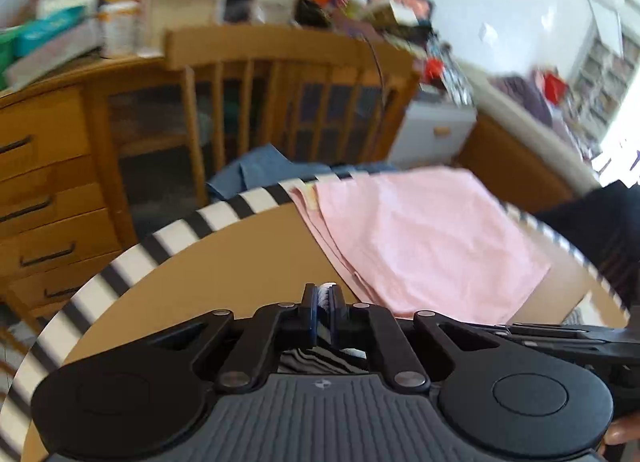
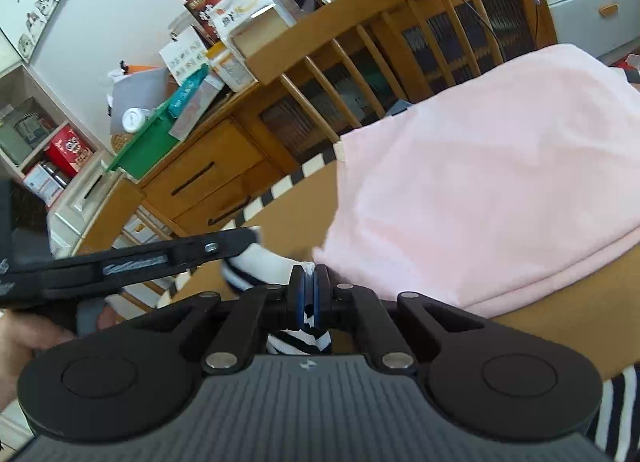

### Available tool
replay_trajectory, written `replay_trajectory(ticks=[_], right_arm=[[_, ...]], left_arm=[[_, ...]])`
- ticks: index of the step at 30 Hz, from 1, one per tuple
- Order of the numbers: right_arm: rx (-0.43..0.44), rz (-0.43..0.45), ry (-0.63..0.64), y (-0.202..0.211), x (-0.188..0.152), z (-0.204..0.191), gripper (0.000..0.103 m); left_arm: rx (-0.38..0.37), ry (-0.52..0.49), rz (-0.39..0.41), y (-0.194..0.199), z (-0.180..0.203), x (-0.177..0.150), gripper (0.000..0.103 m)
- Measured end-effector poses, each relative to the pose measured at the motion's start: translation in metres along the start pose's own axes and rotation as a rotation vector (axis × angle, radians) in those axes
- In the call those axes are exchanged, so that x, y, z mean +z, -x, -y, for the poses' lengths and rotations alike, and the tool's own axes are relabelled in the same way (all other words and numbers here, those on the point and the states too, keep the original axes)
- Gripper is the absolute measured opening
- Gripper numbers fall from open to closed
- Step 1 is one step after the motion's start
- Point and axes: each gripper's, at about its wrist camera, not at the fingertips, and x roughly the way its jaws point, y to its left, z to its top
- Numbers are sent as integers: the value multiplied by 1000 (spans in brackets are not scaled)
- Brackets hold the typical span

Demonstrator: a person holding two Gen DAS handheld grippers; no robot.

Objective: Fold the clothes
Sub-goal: 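Fold that sleeve across the sweater body and open both grippers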

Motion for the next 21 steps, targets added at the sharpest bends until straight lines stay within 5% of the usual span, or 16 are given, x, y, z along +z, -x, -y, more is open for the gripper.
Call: replay_trajectory(ticks=[7, 14, 18, 20, 21], right_arm=[[66, -5, 153, 58, -15, -33, 4], [64, -127, 403, 103, -68, -52, 7], [29, -260, 450, 111, -99, -44, 12], [19, -315, 473, 118, -111, -41, 21], [25, -337, 480, 124, -116, -39, 34]], left_arm=[[20, 101, 121, 99, 26, -56, 6], [85, 200, 195, 159, 78, -143, 7], [110, 268, 125, 164, 104, -195, 8], [107, 288, 87, 168, 111, -215, 9], [106, 291, 71, 172, 114, -224, 12]])
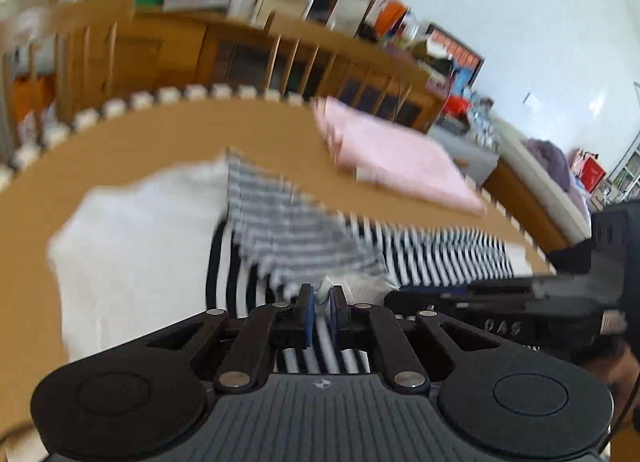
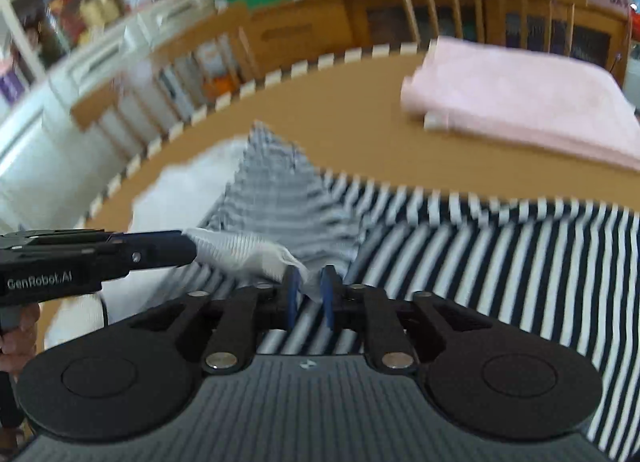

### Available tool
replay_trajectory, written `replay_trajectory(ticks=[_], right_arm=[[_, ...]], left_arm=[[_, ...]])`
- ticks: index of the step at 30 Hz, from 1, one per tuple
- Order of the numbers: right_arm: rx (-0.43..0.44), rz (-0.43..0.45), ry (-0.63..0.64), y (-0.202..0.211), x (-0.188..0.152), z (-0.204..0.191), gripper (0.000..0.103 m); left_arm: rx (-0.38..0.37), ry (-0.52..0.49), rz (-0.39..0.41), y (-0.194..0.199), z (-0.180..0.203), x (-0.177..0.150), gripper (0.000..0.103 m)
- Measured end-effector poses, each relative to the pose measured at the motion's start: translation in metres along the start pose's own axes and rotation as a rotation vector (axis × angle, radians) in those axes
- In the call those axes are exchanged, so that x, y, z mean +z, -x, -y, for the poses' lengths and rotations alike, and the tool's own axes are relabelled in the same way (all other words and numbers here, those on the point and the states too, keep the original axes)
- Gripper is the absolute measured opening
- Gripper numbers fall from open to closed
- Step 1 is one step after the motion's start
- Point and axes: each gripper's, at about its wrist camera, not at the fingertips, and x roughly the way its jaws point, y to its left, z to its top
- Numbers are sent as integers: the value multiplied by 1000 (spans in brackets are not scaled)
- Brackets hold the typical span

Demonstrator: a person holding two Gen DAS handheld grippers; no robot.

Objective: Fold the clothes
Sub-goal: 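Fold that sleeve across the sweater body and open both grippers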

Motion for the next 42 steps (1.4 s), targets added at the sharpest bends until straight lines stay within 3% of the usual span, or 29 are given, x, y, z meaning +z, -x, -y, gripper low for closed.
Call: replay_trajectory(ticks=[1, 3, 4, 6, 8, 12, 13, 14, 15, 17, 19, 21, 26, 29, 31, 33, 36, 39, 41, 42], right_arm=[[9, -13, 2, 5, -5, 0, 40], [15, -18, 2, 16, -11, 0, 39], [6, 2, 1, 21, -11, 1, 39], [-16, 55, -15, 29, -7, 3, 39], [-34, 94, -59, 28, -1, 7, 40], [-30, 67, -95, 5, 1, 2, 27], [-45, 47, -85, -1, -1, -1, 24], [-54, 27, -75, -7, -3, -4, 23], [-63, 30, -68, -8, -6, -5, 24], [-80, 31, -79, -5, -8, -6, 23], [-94, 39, -99, 2, -9, -8, 25], [-105, 81, -122, 22, -11, -13, 30], [-132, 93, -156, 72, -43, -36, 37], [-195, 94, -155, 105, -79, -53, 48], [-251, 104, -157, 128, -104, -61, 68], [-318, 121, -182, 148, -129, -65, 77], [-401, 150, -238, 175, -163, -65, 80], [-418, 188, -302, 195, -189, -54, 82], [-416, 200, -325, 204, -203, -46, 83], [-414, 199, -329, 206, -209, -42, 83]], left_arm=[[3, -4, -14, 6, -1, -6, 15], [12, -13, -12, 20, -5, -13, 26], [12, -18, 2, 28, -7, -13, 26], [28, -44, 36, 38, -8, -9, 40], [54, -42, 84, 40, -7, -3, 46], [55, -66, 77, 21, 6, 0, 43], [68, -91, 36, 11, 10, -3, 39], [81, -98, -20, 1, 12, -6, 23], [96, -93, -81, -9, 12, -9, 16], [114, -97, -100, -13, 12, -17, 16], [147, -116, -124, -6, 16, -17, 23], [190, -88, -147, 6, 18, -15, 47], [244, -82, -165, 49, 29, -21, 52], [242, -98, -163, 75, 37, -35, 57], [232, -106, -163, 90, 42, -46, 57], [217, -116, -167, 101, 47, -60, 62], [203, -114, -176, 113, 53, -80, 71], [227, -103, -171, 127, 59, -100, 73], [257, -81, -162, 134, 62, -112, 86], [271, -72, -157, 136, 64, -119, 87]])
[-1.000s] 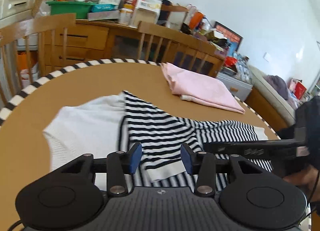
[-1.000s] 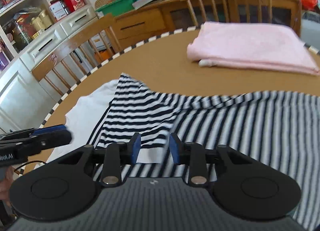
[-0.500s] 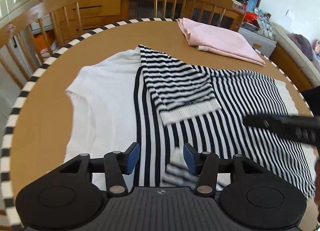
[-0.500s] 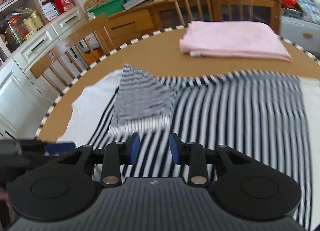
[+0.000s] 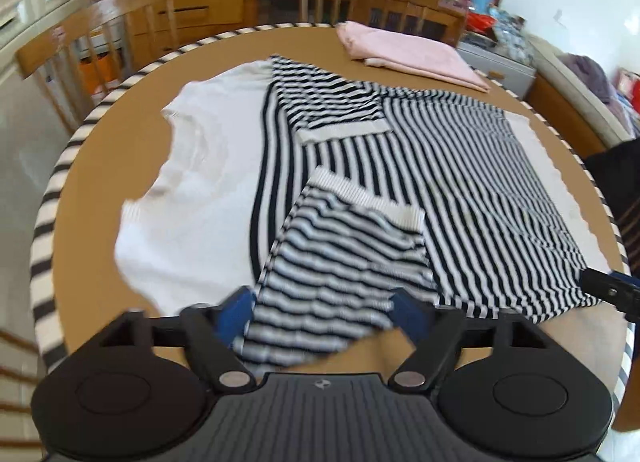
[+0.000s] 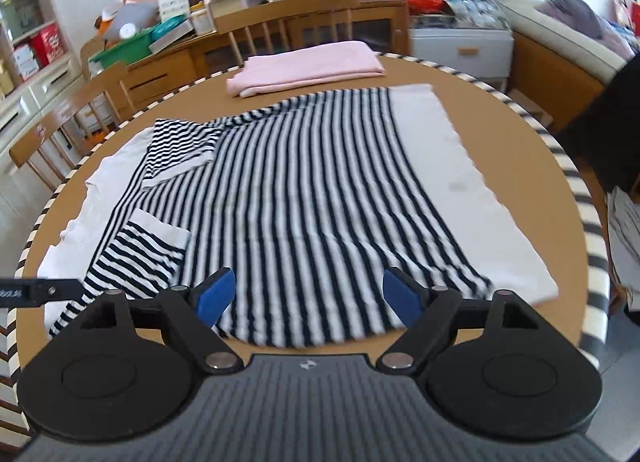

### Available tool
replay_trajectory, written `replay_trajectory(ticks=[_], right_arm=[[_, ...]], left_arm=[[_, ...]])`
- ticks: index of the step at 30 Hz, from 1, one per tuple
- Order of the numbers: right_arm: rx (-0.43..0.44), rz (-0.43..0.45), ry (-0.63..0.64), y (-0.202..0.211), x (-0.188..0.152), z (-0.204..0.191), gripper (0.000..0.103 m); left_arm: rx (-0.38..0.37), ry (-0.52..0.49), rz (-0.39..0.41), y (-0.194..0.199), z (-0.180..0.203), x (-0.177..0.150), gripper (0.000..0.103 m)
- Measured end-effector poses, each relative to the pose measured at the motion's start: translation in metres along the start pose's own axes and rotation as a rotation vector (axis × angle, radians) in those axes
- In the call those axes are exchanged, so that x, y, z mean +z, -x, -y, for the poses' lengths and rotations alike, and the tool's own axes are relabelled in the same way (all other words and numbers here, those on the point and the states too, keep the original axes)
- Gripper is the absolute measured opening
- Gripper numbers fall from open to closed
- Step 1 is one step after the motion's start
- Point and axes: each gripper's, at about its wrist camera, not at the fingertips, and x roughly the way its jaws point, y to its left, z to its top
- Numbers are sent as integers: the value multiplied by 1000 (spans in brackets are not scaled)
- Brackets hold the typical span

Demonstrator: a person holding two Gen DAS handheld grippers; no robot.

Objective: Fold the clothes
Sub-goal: 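Lift both open grippers away from the folded sweater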

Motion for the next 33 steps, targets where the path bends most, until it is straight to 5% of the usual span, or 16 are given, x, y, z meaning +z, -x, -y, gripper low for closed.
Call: replay_trajectory(ticks=[15, 33], right_arm=[[18, -112, -14, 19, -34, 99, 86], [52, -147, 52, 11, -45, 137, 95]], left_arm=[[120, 122, -41, -2, 52, -66, 87], [228, 126, -82, -9, 85, -83, 101]])
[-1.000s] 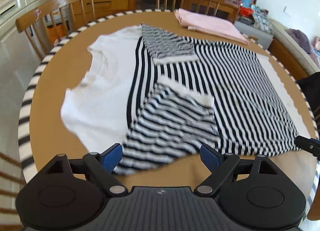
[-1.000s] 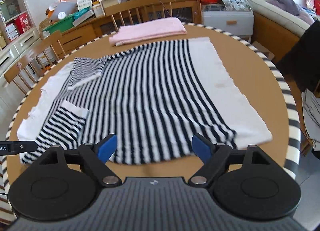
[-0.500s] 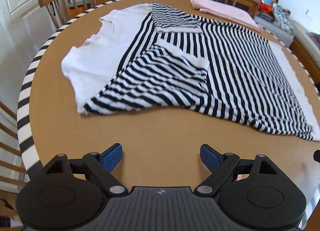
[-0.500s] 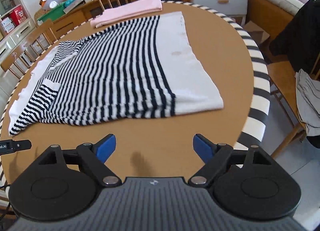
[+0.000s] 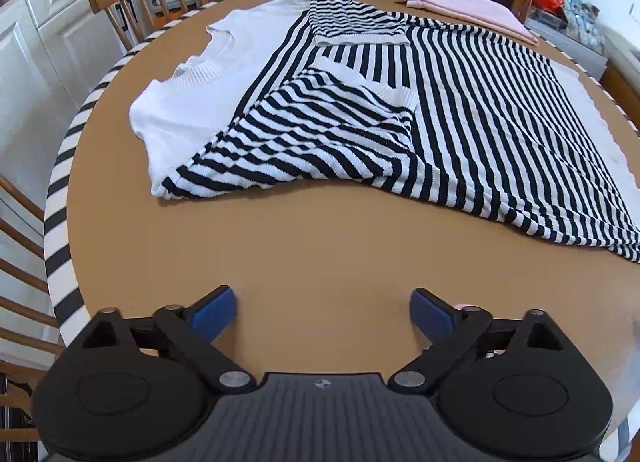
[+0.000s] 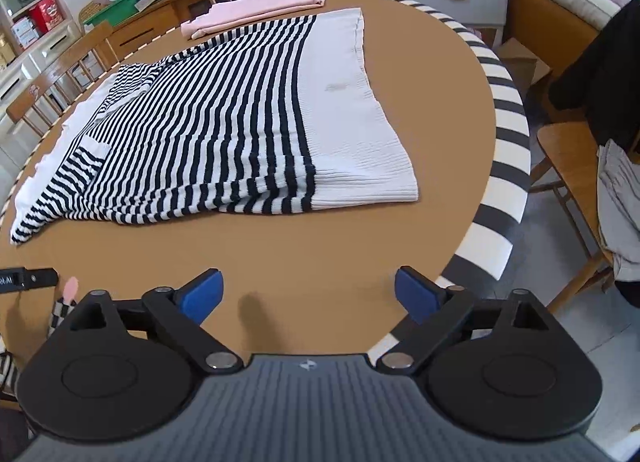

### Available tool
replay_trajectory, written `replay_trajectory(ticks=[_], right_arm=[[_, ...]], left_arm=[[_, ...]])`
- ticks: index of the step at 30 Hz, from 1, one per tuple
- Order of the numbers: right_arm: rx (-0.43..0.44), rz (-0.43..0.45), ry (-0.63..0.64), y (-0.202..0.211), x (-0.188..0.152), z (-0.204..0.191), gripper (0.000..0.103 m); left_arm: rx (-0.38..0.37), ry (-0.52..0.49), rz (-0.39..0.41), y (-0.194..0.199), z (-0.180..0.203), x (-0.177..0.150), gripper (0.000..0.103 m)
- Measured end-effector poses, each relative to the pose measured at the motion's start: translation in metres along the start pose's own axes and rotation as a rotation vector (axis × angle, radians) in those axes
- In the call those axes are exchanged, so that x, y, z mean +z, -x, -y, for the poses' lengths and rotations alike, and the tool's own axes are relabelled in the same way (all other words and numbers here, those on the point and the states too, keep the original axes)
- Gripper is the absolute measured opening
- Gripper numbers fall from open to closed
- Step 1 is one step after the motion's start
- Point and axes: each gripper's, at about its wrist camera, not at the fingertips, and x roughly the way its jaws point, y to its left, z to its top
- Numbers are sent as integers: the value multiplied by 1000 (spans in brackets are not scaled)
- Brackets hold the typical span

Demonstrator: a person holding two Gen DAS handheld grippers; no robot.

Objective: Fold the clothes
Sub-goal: 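Lift both open grippers away from the folded sweater, then move both grippers to the white hem and close them on it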

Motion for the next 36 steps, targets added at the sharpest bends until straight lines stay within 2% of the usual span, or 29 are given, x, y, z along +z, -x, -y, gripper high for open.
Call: replay_trajectory(ticks=[5, 10, 21, 22, 24, 28, 30, 33, 36], right_arm=[[4, 36, 29, 2, -7, 3, 96], [51, 62, -20, 6, -8, 14, 96], [83, 96, -290, -1, 7, 33, 96], [95, 100, -332, -1, 7, 36, 96], [128, 111, -436, -3, 8, 44, 96], [178, 130, -643, -7, 9, 60, 96], [201, 141, -726, -10, 7, 66, 96], [240, 161, -854, -14, 2, 77, 96], [280, 178, -970, -20, -4, 87, 96]], left_arm=[[8, 26, 0, 0, -1, -2, 102], [27, 90, 3, 1, -14, -2, 102], [-95, 311, 6, 2, -63, 20, 102], [-114, 351, 9, 1, -70, 23, 102], [-169, 492, 14, 0, -88, 27, 101], [-302, 845, 23, -10, -132, 31, 91], [-340, 958, 27, -17, -147, 33, 87], [-367, 1043, 35, -22, -156, 34, 88], [-360, 1029, 59, -24, -155, 38, 89]])
